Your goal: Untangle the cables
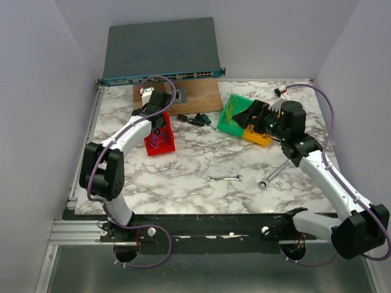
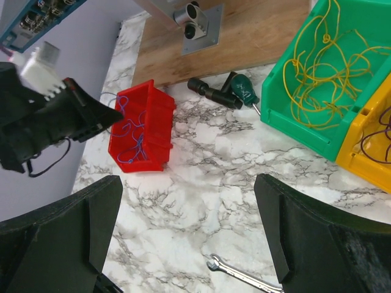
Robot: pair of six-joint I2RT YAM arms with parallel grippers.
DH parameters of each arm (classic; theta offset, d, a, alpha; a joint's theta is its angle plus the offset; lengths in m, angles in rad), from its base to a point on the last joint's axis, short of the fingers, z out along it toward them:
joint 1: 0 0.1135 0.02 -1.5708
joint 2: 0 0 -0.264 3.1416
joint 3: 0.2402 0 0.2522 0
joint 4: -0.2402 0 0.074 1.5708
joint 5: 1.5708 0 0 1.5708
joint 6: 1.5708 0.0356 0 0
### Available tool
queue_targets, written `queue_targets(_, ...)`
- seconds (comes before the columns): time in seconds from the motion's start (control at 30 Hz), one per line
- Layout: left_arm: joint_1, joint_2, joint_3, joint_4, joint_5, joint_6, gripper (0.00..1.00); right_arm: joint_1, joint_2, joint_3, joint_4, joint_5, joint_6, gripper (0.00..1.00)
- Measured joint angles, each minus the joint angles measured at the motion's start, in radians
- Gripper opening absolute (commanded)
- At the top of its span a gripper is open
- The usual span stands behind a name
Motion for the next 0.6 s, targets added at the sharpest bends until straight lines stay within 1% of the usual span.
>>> queue_targets(0.07, 0.018, 0.050, 0.003, 0.000, 0.034, -0.003, 0.11, 0.000, -0.011, 0.000, -0.009, 0.007, 0.000, 1.00)
queue_targets(0.1, 0.025, 0.072, 0.005, -0.002, 0.050, -0.004, 0.19, 0.000, -0.021, -0.001, -0.016, 0.012, 0.000, 1.00)
queue_targets(0.13, 0.031, 0.089, 0.009, -0.005, 0.065, -0.004, 0.30, 0.000, -0.029, -0.001, -0.022, 0.018, 0.000, 1.00)
queue_targets(0.17, 0.036, 0.107, 0.014, -0.008, 0.080, -0.004, 0.47, 0.000, -0.038, -0.002, -0.025, 0.023, -0.001, 1.00)
queue_targets(0.23, 0.047, 0.126, 0.019, -0.009, 0.105, -0.001, 0.74, 0.000, -0.062, -0.014, -0.034, 0.039, -0.004, 1.00)
queue_targets(0.27, 0.048, 0.126, 0.019, -0.012, 0.116, -0.001, 0.84, 0.000, -0.073, -0.022, -0.040, 0.045, -0.005, 1.00)
queue_targets(0.3, 0.050, 0.123, 0.018, -0.012, 0.127, 0.003, 0.90, 0.000, -0.081, -0.029, -0.046, 0.053, -0.008, 1.00)
queue_targets(0.33, 0.050, 0.111, 0.006, 0.004, 0.142, 0.011, 0.94, 0.000, -0.088, -0.035, -0.052, 0.061, -0.012, 1.00)
queue_targets(0.4, 0.050, 0.072, -0.029, 0.024, 0.157, 0.014, 0.98, 0.000, -0.093, -0.046, -0.062, 0.074, -0.019, 1.00)
queue_targets(0.53, 0.049, -0.060, -0.116, 0.045, 0.186, 0.028, 0.99, 0.000, -0.095, -0.062, -0.076, 0.109, -0.040, 1.00)
queue_targets(0.6, 0.049, -0.150, -0.156, 0.063, 0.201, 0.037, 0.99, 0.000, -0.097, -0.068, -0.079, 0.138, -0.053, 1.00)
